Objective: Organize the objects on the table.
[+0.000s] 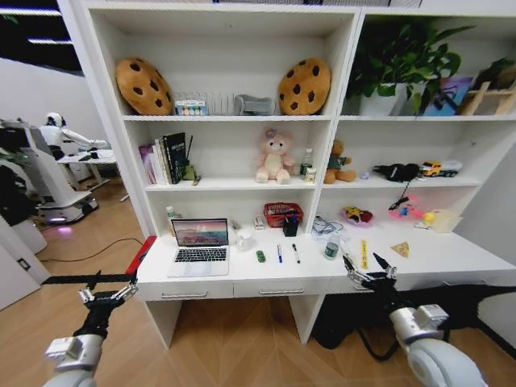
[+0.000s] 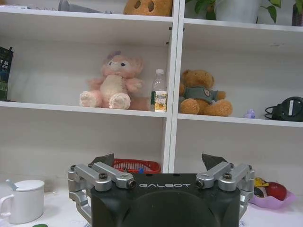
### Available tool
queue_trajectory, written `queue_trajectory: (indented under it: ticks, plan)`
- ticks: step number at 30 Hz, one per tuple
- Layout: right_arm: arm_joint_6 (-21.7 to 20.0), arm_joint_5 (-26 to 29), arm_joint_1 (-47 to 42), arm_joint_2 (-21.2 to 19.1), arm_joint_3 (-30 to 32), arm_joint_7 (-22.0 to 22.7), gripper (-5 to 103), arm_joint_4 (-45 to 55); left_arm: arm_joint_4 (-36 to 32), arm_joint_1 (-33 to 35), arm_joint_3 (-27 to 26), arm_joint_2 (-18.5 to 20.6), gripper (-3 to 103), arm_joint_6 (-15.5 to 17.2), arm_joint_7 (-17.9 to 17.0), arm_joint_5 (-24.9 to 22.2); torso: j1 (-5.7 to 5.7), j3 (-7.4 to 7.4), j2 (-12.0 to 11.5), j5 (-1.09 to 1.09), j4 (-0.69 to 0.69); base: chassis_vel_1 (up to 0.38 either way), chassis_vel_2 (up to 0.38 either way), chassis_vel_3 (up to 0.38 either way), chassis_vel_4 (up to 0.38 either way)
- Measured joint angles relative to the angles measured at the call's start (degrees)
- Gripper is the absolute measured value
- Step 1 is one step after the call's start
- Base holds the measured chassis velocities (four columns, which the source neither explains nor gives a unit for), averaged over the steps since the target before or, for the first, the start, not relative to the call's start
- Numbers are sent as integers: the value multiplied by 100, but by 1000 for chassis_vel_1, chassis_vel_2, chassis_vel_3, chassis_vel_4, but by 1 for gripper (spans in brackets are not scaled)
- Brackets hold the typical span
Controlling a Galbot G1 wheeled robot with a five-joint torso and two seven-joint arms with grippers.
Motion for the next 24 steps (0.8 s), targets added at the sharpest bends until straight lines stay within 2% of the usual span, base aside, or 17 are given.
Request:
queue_trajectory:
  ticks: [20, 23, 24]
  plan:
    - [121, -176, 8, 90, -87, -34, 100, -129, -19, 78, -7, -215, 100, -84, 111, 4, -1, -1, 0, -6, -2, -174, 170, 163, -175]
    - [125, -185, 2, 114, -109, -32, 100, -154, -7, 76, 0, -224, 100, -90, 121, 3, 0, 0, 0, 0, 1, -192, 186, 178, -189]
    - [126, -192, -5, 127, -120, -32, 100, -154, 5, 69, 2, -224, 100, -91, 123, 3, 0, 0, 0, -5, -2, -177, 194, 205, -193]
